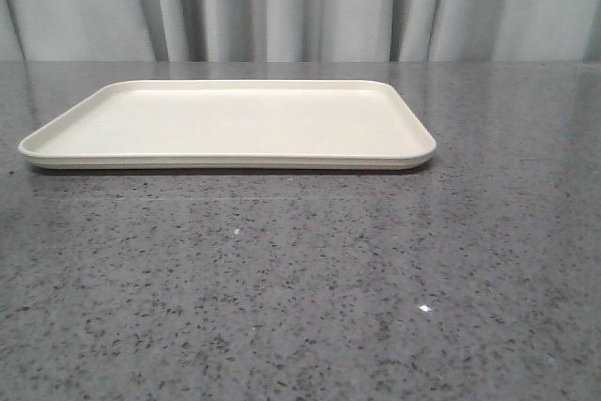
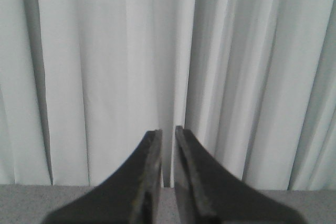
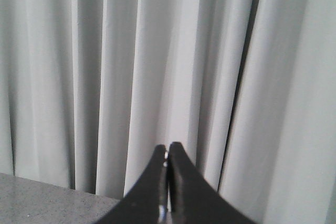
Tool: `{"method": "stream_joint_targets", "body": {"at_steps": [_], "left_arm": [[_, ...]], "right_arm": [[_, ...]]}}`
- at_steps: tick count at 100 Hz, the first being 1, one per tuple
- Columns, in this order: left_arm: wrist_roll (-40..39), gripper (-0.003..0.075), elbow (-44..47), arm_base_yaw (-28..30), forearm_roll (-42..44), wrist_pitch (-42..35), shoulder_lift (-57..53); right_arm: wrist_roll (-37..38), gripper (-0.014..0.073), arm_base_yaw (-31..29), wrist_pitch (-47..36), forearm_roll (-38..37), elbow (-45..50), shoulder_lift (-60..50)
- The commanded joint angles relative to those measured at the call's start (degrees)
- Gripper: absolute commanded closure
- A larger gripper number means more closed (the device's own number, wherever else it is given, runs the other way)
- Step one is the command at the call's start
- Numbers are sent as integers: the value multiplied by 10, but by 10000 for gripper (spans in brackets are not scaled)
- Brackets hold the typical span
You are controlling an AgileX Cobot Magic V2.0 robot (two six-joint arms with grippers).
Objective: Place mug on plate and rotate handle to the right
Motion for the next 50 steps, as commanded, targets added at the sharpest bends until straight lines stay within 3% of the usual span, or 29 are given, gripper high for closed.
{"method": "stream_joint_targets", "body": {"at_steps": [1, 13, 26, 50], "left_arm": [[-3, 515, -25, -4, 8, -22, 16], [-3, 367, -29, -4, 14, -19, 27], [-3, 298, -38, -4, 17, -16, 34], [-3, 298, -48, -4, 23, -14, 38]], "right_arm": [[-8, 652, 0, 0, 5, -20, 6], [-8, 652, 0, -2, 5, -20, 6], [-8, 617, 0, -2, 5, -20, 6], [-8, 290, 0, -25, 5, -20, 6]]}}
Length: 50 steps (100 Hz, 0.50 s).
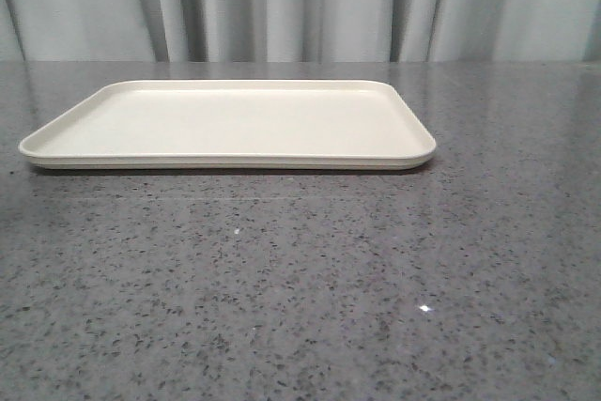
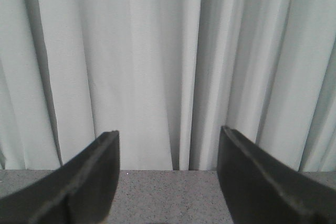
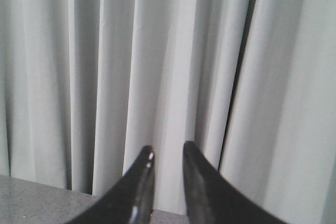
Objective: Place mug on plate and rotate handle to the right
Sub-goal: 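Lower the open left gripper over the white mug's rim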
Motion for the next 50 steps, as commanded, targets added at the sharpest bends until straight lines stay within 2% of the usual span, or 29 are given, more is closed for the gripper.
{"method": "stream_joint_targets", "body": {"at_steps": [1, 9, 19, 50], "left_arm": [[-3, 298, -19, -4, 3, -38, 4], [-3, 298, -19, -4, 3, -38, 4], [-3, 299, -19, -4, 3, -38, 4], [-3, 299, -19, -4, 3, -22, 11]], "right_arm": [[-8, 281, 0, -20, 5, -20, 6], [-8, 187, 0, -45, 10, -20, 6], [-8, 122, 0, -60, 16, -20, 6], [-8, 116, 0, -71, 16, -23, 6]]}}
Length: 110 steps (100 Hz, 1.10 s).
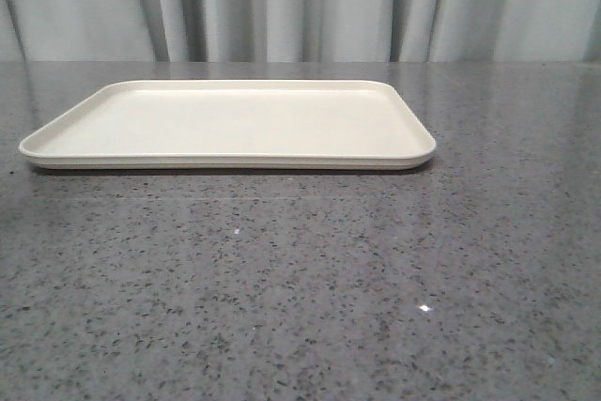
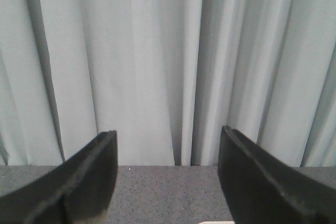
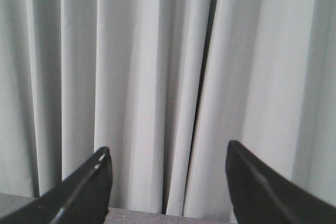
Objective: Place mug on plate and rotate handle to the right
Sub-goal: 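Lower the open left gripper over the white mug's rim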
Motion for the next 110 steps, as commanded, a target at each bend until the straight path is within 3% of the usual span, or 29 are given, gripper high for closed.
{"method": "stream_joint_targets", "body": {"at_steps": [1, 83, 95, 110], "left_arm": [[-3, 299, -19, -4, 0, -34, 10], [-1, 300, -35, -4, 33, -18, 13], [-1, 302, -79, -4, 38, 36, 30], [-1, 302, -171, -4, 69, 179, 78]], "right_arm": [[-6, 116, 0, -9, 13, -23, 6], [-17, 119, 0, -46, 1, -24, 6], [-17, 119, 0, -46, 1, -24, 6], [-17, 119, 0, -46, 1, -24, 6]]}}
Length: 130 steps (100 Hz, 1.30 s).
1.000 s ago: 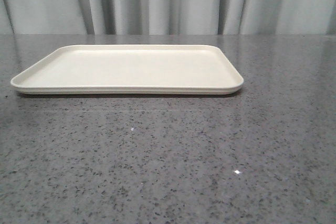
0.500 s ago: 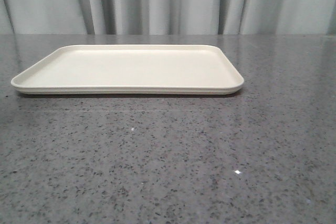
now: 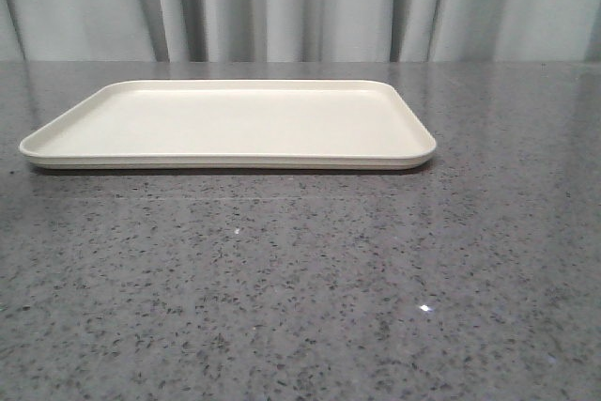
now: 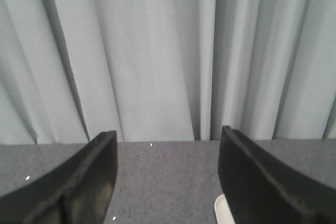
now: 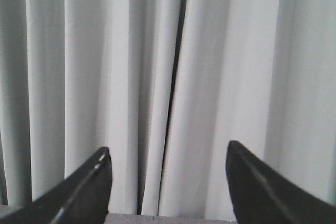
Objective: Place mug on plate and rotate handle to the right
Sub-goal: 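Lower the open left gripper over the white mug's rim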
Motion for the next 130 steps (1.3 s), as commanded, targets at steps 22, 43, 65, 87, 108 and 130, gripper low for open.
{"method": "stream_joint_targets", "body": {"at_steps": [22, 43, 65, 87, 108, 130], "left_arm": [[30, 337, -164, -4, 54, 231, 116], [36, 377, -165, -4, 53, 275, 158], [39, 376, -153, -4, 51, 275, 168], [46, 377, -86, -4, 40, 275, 166], [56, 377, -24, -4, 37, 275, 166], [61, 377, 16, -4, 37, 275, 166]], "right_arm": [[-6, 119, 0, 3, 0, -22, 6], [-6, 119, 0, 3, 0, -22, 6], [-6, 119, 0, 3, 0, -22, 6], [-6, 119, 0, 3, 0, -22, 6], [-6, 119, 0, 3, 0, -22, 6], [-6, 119, 0, 3, 0, -22, 6]]}}
